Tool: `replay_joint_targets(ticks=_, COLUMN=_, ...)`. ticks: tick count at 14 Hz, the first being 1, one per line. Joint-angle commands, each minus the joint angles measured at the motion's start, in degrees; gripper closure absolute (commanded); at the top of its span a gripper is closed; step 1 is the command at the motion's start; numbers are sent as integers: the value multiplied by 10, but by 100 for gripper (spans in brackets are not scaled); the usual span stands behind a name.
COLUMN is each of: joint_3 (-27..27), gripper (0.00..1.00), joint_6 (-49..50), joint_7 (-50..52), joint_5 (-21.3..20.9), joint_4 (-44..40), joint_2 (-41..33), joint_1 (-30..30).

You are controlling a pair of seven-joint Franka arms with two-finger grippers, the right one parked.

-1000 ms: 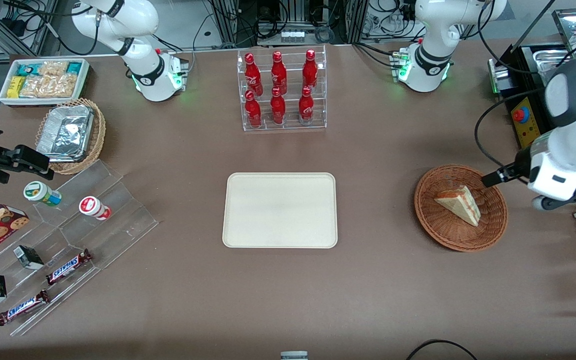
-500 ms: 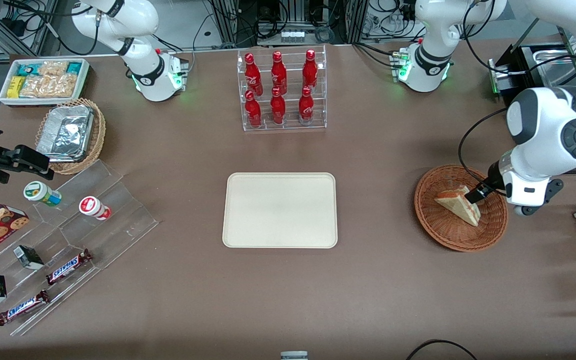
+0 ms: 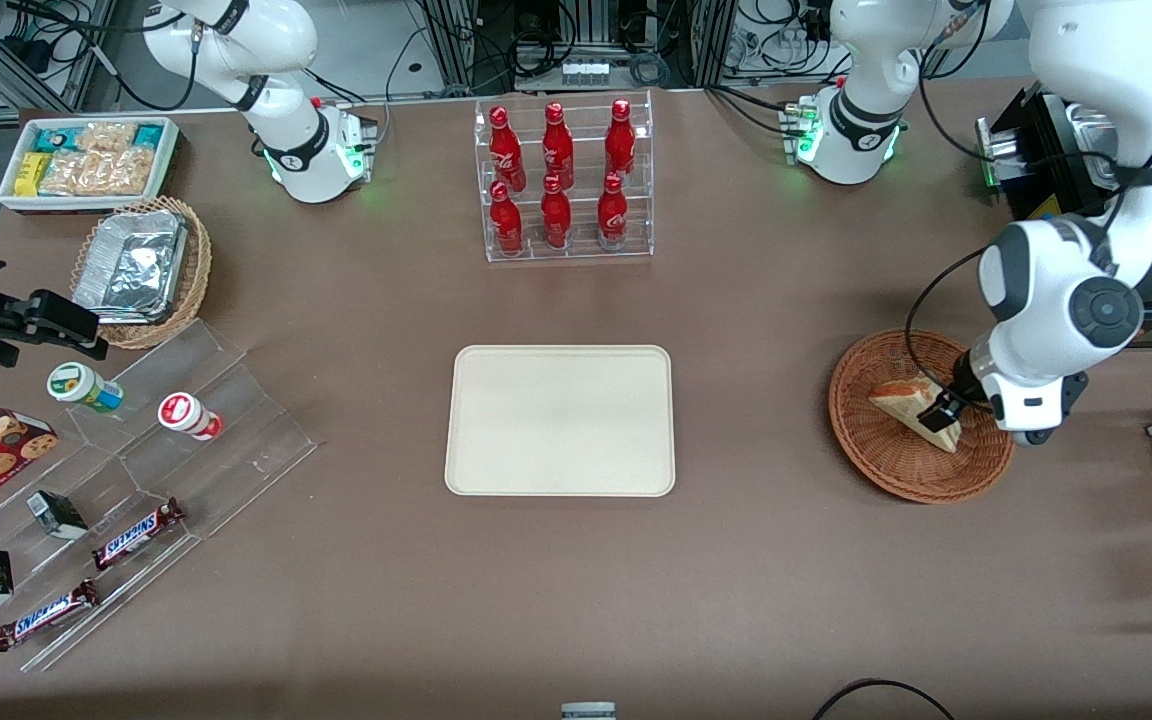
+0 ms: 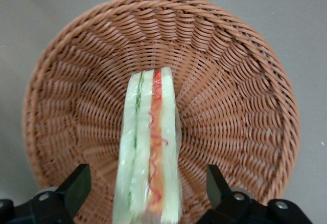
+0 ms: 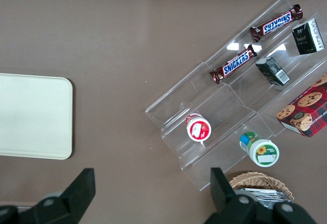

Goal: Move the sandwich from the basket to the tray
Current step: 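Lower the left gripper onto the wrapped sandwich and close on it, then lift the sandwich and carry it with the left gripper over the cream tray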

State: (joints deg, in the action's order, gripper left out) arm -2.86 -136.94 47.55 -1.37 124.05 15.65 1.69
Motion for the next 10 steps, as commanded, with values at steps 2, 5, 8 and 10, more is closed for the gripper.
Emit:
replay_joint_targets(ticks=2, joint_3=1, gripper=1, joint_6=-53, joint_7=18, joint_5=0, joint_4=20, joint_2=25, joint_1=-2)
replay_joint_targets(ticks=5, joint_3=1, gripper=42, joint_6=-44, joint_7=18, joint_5=-2, joint_4=19, joint_2=24, joint_1=2)
replay_joint_targets(ticks=8, joint_3=2, gripper=72, joint_6=13, joint_7=9, joint_5=-7, joint_4=2, joint_2=-2, joint_1=7)
replay_joint_targets(ticks=10, joint_3=7, gripper=76, joint_6=106, joint_7=7, joint_5=-11, joint_4=-38, joint_2=-33, joint_1=25)
